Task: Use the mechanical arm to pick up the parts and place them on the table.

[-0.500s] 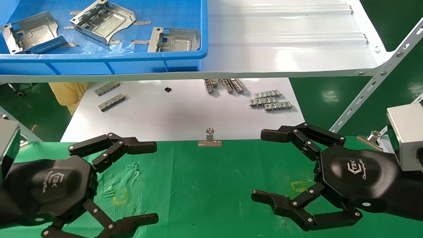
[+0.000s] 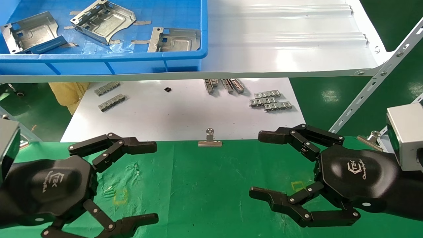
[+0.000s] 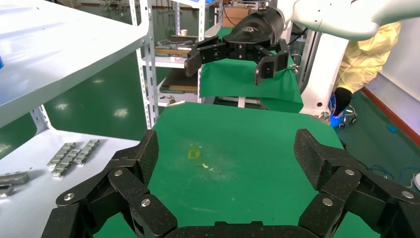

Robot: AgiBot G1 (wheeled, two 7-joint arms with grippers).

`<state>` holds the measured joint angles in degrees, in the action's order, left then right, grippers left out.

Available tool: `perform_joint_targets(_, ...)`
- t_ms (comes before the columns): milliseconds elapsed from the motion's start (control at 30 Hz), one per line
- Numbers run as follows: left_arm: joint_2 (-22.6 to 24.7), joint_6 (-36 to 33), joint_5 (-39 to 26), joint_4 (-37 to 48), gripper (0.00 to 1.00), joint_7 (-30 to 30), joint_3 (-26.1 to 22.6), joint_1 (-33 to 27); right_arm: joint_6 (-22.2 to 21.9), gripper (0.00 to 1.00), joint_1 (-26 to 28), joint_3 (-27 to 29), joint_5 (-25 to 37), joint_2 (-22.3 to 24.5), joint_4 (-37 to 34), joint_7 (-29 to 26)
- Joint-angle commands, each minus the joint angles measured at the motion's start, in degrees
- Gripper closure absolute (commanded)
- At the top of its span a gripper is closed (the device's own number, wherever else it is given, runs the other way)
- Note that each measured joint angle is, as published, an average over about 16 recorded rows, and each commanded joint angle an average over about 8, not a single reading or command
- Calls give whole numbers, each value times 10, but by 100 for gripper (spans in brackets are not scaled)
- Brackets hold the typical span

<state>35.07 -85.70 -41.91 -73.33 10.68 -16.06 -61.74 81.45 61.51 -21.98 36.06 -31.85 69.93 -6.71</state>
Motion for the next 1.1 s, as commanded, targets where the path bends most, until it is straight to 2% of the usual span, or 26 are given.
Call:
perform_joint_targets(33,0,0,0,0,0,0,0,0,0,100,0,0,0,0,0,0)
perform_joint_targets(567,0,0,0,0,0,0,0,0,0,100,0,0,0,0,0,0)
perform_joint_targets(700,1,8,-7,2,0,6,1,-19,0,100,0,0,0,0,0,0)
perform_joint_targets(800,8,25,-28,12,0,17,-3,-62,0,100,0,0,0,0,0,0)
perform_joint_targets(900,28,47,-66,40,0,33,-14,-130,0,100,0,0,0,0,0,0)
perform_joint_targets(1100,97,85,-173,176,0,46,-58,-290,0,100,0,0,0,0,0,0)
